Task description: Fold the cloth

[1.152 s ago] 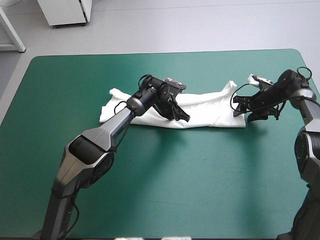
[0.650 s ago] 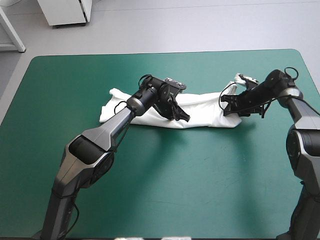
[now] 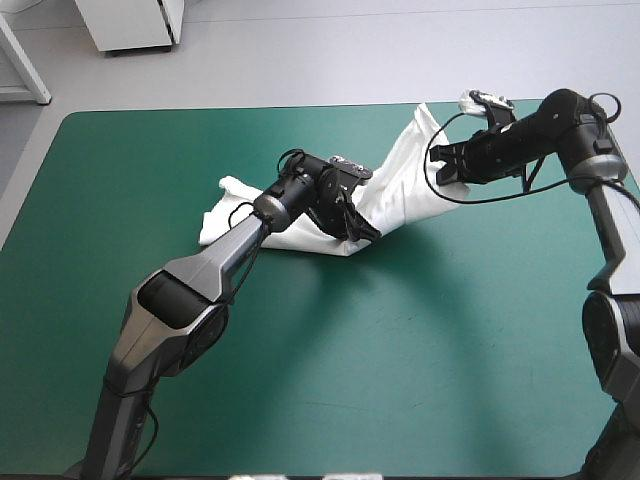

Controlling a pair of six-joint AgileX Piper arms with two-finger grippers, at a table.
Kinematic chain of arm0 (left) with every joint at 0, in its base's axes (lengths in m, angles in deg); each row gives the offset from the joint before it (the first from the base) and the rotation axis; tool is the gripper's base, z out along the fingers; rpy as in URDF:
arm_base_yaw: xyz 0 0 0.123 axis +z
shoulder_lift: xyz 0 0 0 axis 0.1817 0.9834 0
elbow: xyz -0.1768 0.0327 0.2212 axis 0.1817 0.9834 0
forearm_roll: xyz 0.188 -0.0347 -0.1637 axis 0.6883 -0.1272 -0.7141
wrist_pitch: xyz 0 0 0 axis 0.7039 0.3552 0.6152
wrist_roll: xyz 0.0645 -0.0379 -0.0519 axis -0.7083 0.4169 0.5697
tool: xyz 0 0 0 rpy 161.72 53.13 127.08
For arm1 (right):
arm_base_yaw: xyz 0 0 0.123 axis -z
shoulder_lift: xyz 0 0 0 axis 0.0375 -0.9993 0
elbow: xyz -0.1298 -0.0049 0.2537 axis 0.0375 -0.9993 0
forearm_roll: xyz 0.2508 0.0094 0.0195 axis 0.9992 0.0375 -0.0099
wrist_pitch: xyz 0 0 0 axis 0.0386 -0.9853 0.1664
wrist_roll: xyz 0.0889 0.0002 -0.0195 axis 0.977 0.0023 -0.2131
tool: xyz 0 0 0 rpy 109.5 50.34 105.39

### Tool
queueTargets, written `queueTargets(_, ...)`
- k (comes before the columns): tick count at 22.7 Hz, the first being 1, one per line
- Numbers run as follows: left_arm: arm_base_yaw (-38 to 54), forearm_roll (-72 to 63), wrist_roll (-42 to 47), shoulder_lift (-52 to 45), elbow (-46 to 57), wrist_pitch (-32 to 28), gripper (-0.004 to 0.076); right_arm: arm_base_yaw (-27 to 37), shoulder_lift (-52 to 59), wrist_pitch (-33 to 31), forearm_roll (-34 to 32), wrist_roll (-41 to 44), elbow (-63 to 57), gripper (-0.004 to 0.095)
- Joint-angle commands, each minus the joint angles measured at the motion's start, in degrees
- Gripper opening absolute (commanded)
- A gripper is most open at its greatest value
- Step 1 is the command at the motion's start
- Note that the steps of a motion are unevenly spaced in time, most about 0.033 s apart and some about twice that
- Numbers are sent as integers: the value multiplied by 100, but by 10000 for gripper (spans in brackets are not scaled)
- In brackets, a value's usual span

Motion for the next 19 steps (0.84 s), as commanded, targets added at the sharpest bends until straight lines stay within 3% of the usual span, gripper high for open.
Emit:
queueTargets(1, -29, -19, 39, -235, -75, -38, -9, -102, 533, -71, 647, -22, 365, -3)
queueTargets(9, -18, 129, 61, -574, -88, 164, -9, -769, 597, 54, 373, -48, 365, -3)
queueTargets(12, -18, 490, 61, -967, -3, 780, -9, -769, 597, 65, 387, -48, 413, -3)
queueTargets(15, -7, 728, 126, -1461, 515, 870, -9, -769, 597, 99, 484, -64, 581, -3)
queueTargets(19, 41, 898, 295, -2475, 1822, 519, -9, -769, 597, 132, 666, -125, 828, -3)
